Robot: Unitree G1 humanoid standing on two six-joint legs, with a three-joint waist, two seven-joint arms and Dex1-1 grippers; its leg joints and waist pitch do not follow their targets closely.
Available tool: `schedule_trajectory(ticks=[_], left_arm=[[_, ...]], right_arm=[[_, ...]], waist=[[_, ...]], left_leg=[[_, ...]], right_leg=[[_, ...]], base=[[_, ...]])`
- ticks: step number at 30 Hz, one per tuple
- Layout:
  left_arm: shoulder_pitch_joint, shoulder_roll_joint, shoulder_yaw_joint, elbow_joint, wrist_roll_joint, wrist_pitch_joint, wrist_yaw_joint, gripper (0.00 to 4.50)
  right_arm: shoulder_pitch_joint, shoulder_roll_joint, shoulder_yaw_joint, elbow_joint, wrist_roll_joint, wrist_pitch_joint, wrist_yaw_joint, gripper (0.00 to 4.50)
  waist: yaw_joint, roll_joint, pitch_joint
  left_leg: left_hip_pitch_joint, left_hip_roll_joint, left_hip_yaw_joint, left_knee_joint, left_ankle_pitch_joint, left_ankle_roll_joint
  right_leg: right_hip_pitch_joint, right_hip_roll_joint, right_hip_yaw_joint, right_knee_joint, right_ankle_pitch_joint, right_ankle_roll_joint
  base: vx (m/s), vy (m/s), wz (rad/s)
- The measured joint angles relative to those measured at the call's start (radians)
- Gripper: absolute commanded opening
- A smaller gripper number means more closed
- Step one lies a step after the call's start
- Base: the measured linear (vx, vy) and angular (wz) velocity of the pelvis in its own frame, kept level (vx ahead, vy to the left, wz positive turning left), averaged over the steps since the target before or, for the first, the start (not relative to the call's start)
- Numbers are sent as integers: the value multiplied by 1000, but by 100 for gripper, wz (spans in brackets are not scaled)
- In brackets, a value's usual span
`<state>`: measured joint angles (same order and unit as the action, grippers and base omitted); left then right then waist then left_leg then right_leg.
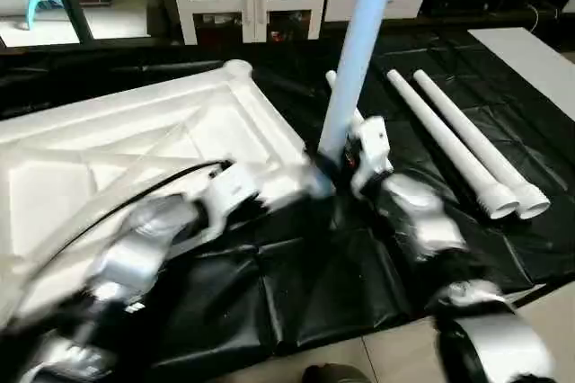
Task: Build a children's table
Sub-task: Rotate leg to tighten
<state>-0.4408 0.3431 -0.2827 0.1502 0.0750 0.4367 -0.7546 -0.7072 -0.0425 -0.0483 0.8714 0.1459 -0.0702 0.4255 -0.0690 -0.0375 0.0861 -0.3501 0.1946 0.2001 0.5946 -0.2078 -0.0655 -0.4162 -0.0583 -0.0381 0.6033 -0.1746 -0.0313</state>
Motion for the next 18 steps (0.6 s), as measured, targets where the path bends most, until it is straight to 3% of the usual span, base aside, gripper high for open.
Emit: schedule_trajectory(ticks=[3,7,8,10,15,18], left_arm=[[-46,-97,-3,48,18,69,67,0],[-47,-108,-4,42,19,88,77,0],[-41,-98,-5,34,19,82,70,0],[-18,-55,-8,2,6,55,36,0],[68,92,25,-73,-38,-60,-89,0],[125,169,42,-127,-80,-115,-184,0]], right_arm=[[-4,33,-38,5,-7,3,-140,196],[-3,39,-51,-3,-13,2,-151,196],[-3,38,-53,-4,-11,1,-129,196],[0,17,-48,-6,-6,-3,-29,252],[18,-70,10,-29,57,-6,314,295],[29,-129,51,-54,67,5,521,323]], waist=[[13,0,-1],[16,-3,-4],[15,-3,-4],[10,-3,-4],[-6,1,-1],[-2,2,0]], left_leg=[[0,0,1,0,0,0],[-1,-1,0,0,0,0],[-2,-1,0,0,0,0],[-5,-1,0,-2,0,0],[-14,3,0,-8,3,6],[-16,4,-1,-7,3,6]], right_leg=[[3,-1,1,-2,0,1],[5,-1,1,-4,-1,2],[4,-1,1,-4,-1,2],[2,-1,0,-5,-1,2],[-5,2,-3,-5,-2,2],[-10,2,-5,-4,-3,2]], base=[[0,0,0],[0,0,0],[0,0,0],[0,0,0],[0,0,0],[0,0,0]])
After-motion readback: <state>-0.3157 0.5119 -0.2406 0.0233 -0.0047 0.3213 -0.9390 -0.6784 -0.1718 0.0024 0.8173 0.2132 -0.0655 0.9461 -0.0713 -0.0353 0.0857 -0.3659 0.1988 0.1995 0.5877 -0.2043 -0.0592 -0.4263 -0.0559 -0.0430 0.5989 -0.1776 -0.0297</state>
